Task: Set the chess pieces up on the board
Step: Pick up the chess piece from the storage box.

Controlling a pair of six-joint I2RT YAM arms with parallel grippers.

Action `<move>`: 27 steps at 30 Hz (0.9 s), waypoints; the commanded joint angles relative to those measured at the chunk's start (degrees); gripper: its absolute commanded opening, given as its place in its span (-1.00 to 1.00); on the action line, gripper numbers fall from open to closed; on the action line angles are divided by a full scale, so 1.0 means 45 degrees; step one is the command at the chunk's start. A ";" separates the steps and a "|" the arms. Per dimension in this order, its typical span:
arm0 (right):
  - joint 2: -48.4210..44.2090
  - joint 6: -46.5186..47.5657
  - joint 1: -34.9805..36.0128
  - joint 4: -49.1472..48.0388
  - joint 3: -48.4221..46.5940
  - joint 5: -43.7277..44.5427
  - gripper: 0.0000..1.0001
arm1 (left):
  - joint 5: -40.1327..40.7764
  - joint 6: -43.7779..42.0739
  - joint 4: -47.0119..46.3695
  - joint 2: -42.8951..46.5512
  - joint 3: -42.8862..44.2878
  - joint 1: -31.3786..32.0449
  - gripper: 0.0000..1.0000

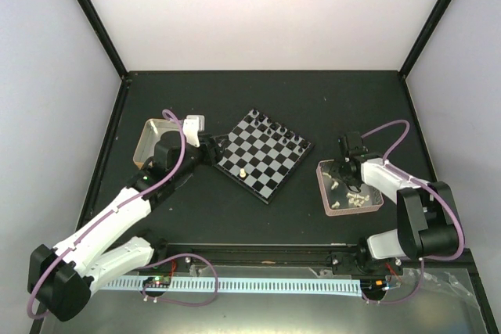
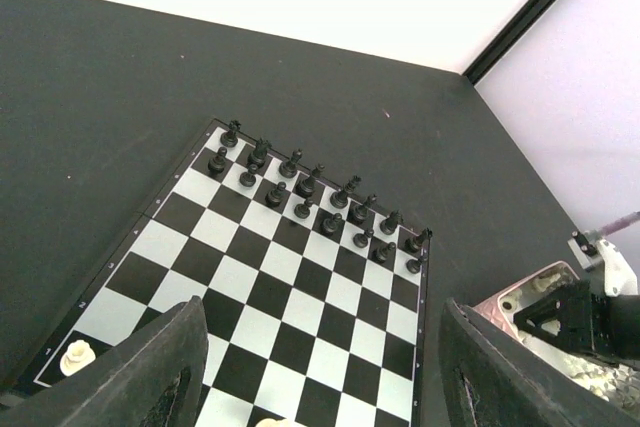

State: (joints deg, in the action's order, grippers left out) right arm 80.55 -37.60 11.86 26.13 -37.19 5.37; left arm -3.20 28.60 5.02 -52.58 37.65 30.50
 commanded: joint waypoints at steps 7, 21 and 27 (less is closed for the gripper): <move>-0.0644 -0.0165 -0.0054 -0.0359 0.0427 0.0260 -0.70 | -0.0358 -0.0073 -0.0338 -0.0007 0.0070 0.0077 0.31; -0.3564 -0.1389 -0.0040 -0.0509 0.1369 -0.0451 -0.74 | -0.4171 0.1856 -0.1745 -0.2697 0.0492 0.0290 0.31; -0.3043 -0.1007 -0.0038 -0.0151 0.1344 -0.0060 -0.47 | -0.4335 0.2218 -0.2122 -0.3254 0.0569 0.0556 0.30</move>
State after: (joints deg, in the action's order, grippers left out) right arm 65.36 -42.92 11.86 24.64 -31.24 4.12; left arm -20.08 36.42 -0.95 -66.57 37.82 32.21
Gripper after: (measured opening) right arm 0.224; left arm 0.650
